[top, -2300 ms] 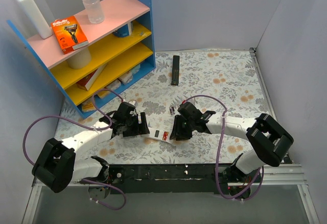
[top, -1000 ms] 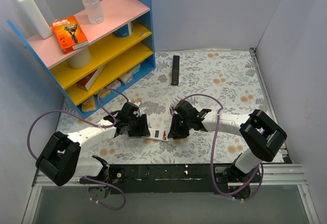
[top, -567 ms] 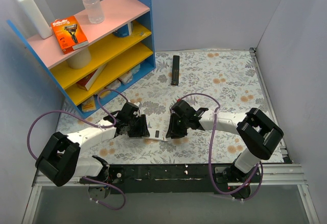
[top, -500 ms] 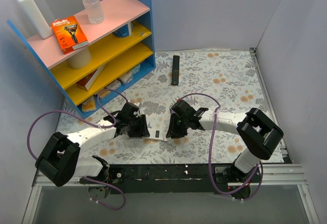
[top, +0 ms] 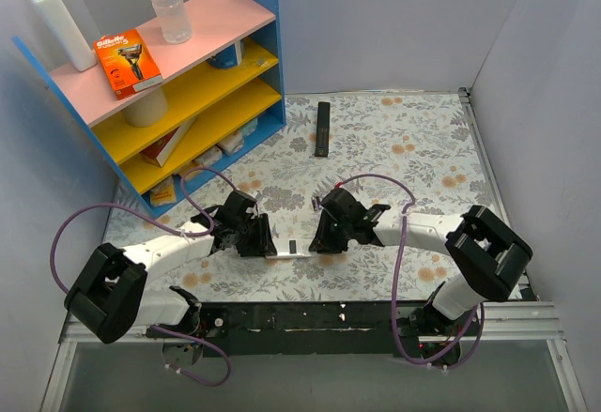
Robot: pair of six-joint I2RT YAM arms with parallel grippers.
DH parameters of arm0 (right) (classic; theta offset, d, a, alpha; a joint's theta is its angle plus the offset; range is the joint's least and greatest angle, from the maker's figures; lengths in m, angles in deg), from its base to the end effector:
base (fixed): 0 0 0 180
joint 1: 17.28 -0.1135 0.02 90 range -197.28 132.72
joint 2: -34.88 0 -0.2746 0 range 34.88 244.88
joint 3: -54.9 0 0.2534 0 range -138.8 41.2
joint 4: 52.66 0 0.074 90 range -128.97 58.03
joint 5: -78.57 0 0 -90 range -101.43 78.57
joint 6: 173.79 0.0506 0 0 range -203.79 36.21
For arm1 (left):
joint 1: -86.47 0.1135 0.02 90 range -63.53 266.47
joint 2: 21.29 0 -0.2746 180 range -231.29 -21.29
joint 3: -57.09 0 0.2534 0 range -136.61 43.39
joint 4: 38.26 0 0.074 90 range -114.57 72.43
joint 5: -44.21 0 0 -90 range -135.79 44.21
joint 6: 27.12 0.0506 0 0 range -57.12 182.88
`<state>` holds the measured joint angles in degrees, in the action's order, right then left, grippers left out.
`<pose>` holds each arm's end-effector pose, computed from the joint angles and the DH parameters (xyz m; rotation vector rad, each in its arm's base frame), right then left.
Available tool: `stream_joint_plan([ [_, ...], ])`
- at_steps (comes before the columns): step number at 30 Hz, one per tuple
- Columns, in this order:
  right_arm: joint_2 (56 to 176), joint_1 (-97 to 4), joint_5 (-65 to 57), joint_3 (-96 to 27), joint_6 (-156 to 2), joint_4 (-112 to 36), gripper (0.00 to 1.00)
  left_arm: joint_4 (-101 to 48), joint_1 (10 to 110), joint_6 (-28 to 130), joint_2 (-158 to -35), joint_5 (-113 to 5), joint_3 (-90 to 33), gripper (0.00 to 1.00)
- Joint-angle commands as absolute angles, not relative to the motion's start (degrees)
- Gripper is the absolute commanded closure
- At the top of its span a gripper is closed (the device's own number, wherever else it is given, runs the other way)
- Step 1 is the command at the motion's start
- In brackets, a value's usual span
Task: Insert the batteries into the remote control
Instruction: Load the battery cover into the remote control.
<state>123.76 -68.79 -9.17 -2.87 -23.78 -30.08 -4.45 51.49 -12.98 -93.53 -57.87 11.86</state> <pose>0.1885 0.2402 0.1567 0.1837 2.7084 0.7660 0.1760 -0.1361 0.1521 -0.9431 2.7605 -0.8000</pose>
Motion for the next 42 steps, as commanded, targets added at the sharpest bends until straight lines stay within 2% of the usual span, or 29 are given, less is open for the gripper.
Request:
stream_joint_plan([
  [1, 121.3, -68.9, -14.9, -0.1, -21.9, -34.0, 0.72, -6.5, 50.3, -13.6, -92.4, -62.9, 12.3, 0.63],
  [20, 120.8, -70.1, -15.3, 1.1, -27.3, -40.7, 0.74, -6.5, 50.1, -13.7, -92.2, -62.4, 12.5, 0.6],
  [27, 119.2, -70.2, -15.6, 2.8, -29.3, -42.5, 0.72, -6.0, 50.2, -13.5, -90.5, -60.0, 12.4, 0.52],
  [29, 118.1, -70.3, -15.2, 2.4, -30.6, -42.3, 0.69, -5.1, 50.2, -12.9, -90.0, -59.2, 11.9, 0.47],
  [35, 116.2, -70.2, -16.0, -0.5, -36.9, -39.1, 0.63, -3.0, 50.2, -10.7, -88.3, -55.8, 10.3, 0.4],
  [42, 114.6, -70.0, -16.4, -1.3, -40.8, -35.0, 0.59, -0.7, 50.1, -4.1, -86.7, -52.4, 6.9, 0.25],
])
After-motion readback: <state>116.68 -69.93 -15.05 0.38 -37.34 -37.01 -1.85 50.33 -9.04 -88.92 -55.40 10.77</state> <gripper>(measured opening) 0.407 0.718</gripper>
